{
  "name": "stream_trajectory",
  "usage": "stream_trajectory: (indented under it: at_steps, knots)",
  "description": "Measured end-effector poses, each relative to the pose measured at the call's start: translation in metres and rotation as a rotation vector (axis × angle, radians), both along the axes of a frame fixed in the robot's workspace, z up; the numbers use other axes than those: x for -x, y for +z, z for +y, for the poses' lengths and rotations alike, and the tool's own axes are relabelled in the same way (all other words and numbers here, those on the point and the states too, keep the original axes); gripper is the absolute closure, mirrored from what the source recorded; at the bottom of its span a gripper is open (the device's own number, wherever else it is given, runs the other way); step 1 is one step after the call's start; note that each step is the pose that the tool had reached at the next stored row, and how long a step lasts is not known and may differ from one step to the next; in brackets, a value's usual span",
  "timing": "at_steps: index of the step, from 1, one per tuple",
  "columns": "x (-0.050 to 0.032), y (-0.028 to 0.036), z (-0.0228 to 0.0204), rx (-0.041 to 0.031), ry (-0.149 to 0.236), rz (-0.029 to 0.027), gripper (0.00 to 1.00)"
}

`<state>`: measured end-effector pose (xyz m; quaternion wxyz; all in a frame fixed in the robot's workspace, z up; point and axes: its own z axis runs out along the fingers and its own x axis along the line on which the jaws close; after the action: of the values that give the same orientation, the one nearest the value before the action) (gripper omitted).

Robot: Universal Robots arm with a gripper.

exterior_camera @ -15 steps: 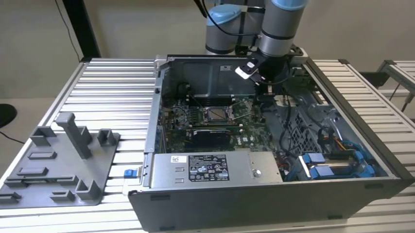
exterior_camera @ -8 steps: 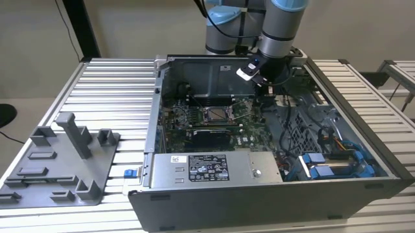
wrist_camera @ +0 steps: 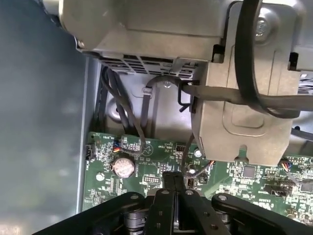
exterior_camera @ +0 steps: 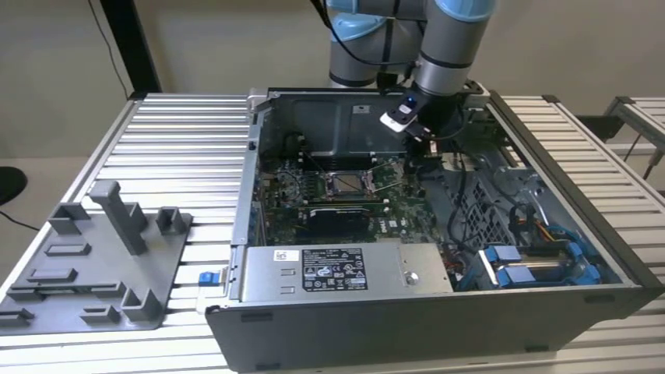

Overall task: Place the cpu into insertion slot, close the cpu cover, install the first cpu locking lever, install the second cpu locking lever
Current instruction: 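Close the cpu cover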

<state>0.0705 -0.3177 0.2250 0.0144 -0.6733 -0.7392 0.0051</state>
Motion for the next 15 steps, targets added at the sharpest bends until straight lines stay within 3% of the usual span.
stream_trajectory:
  at_steps: [3,5,7,10,14,15]
  knots:
    - [-0.0002,0.0018,0.0,0.0017,0.01,0.0074,1.0]
    - [-0.0003,0.005,0.0,0.0024,0.013,0.0152,1.0]
    - [-0.0004,0.0073,0.0,0.0032,0.014,0.028,1.0]
    - [-0.0003,0.0088,0.0,0.0045,0.014,0.0538,1.0]
    - [-0.0003,0.0146,0.0,0.005,0.015,0.0753,1.0]
    - [-0.0003,0.0164,0.0,0.005,0.015,0.0784,1.0]
